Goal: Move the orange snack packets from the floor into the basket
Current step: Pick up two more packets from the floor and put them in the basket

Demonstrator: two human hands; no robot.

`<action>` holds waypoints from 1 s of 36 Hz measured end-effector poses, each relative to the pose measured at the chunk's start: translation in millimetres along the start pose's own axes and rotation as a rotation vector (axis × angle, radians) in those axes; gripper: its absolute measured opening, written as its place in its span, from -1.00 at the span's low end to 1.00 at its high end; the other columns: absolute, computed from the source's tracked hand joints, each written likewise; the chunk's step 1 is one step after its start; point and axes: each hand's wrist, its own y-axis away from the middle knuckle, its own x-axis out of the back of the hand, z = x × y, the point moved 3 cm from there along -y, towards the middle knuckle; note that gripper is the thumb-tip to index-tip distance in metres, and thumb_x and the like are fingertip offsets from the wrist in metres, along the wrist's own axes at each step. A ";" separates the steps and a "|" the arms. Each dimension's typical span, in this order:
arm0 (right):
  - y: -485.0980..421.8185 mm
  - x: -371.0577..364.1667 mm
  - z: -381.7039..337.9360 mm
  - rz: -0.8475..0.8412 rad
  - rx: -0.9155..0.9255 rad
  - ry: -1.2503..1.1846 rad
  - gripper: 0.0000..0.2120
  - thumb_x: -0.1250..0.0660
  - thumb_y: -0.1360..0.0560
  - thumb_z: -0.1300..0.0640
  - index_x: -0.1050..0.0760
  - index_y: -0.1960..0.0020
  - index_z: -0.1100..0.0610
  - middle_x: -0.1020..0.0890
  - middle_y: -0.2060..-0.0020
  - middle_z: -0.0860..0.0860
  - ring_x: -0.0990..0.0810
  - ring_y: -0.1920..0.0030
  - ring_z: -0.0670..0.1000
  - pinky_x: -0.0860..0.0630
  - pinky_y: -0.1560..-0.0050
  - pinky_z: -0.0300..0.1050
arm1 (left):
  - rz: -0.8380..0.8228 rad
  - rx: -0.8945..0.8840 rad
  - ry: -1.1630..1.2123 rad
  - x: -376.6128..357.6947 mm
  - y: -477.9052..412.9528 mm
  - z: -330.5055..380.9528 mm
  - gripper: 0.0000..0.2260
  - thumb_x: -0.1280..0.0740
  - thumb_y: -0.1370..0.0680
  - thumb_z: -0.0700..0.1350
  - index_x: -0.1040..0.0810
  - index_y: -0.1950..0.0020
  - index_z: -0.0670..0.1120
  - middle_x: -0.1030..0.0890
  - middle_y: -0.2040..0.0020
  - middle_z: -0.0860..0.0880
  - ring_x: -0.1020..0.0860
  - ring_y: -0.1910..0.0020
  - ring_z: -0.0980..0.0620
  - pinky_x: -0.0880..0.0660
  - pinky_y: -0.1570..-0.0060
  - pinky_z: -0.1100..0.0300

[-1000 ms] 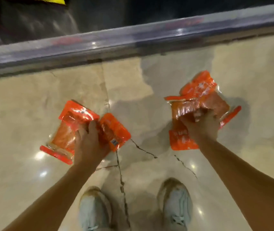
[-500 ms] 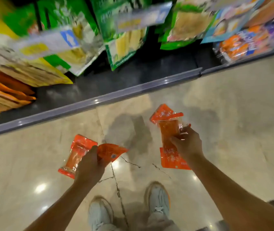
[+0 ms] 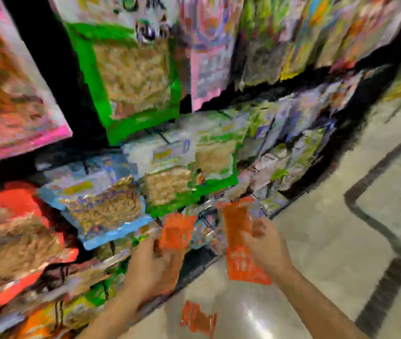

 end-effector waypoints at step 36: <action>367.3 599.7 100.5 0.956 -0.012 -0.154 -0.80 -0.51 -0.43 0.08 -0.52 0.06 -0.12 -0.67 0.14 -0.18 -0.67 0.11 -0.22 -0.57 0.16 -0.28 | -0.722 -0.864 0.319 -351.1 331.3 475.8 -0.78 -0.53 -0.41 -0.09 -0.65 0.04 0.18 -0.73 0.09 0.08 -0.70 0.12 0.07 -0.59 0.18 0.24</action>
